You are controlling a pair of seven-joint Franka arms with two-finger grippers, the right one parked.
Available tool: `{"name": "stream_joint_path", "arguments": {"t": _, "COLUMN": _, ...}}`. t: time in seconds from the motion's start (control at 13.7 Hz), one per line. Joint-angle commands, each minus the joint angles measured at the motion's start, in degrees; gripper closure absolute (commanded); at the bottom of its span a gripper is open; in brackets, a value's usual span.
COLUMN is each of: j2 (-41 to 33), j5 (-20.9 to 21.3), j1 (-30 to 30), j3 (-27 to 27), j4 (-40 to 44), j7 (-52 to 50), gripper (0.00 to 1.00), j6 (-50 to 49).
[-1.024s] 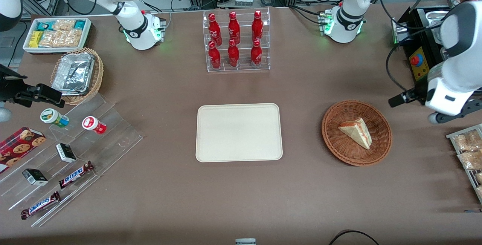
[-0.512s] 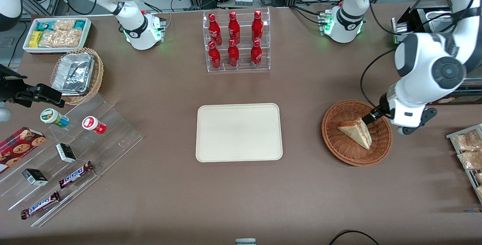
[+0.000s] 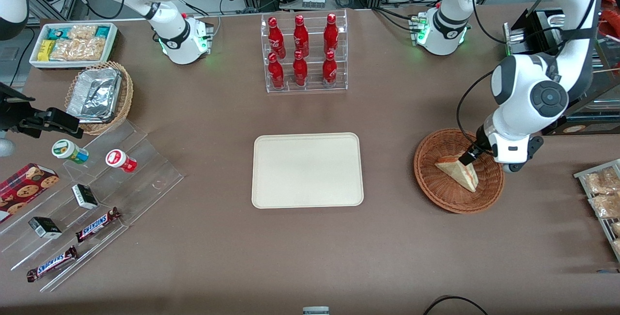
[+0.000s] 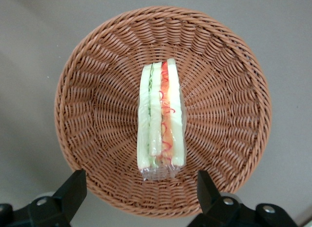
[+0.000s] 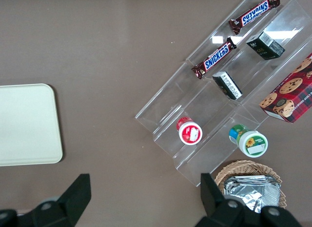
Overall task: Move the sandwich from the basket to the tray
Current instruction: 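Lower the left gripper onto the sandwich and close it around it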
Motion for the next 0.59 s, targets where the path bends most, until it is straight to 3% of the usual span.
{"name": "stream_joint_path", "arguments": {"t": 0.0, "j2": 1.1, "j5": 0.1, "j1": -0.1, "j3": 0.2, "j4": -0.7, "j7": -1.9, "gripper": 0.0, "j6": 3.4}}
{"name": "stream_joint_path", "arguments": {"t": 0.51, "j2": 5.6, "j5": 0.0, "j1": -0.3, "j3": 0.2, "j4": -0.6, "j7": -2.7, "gripper": 0.0, "j6": 9.4}}
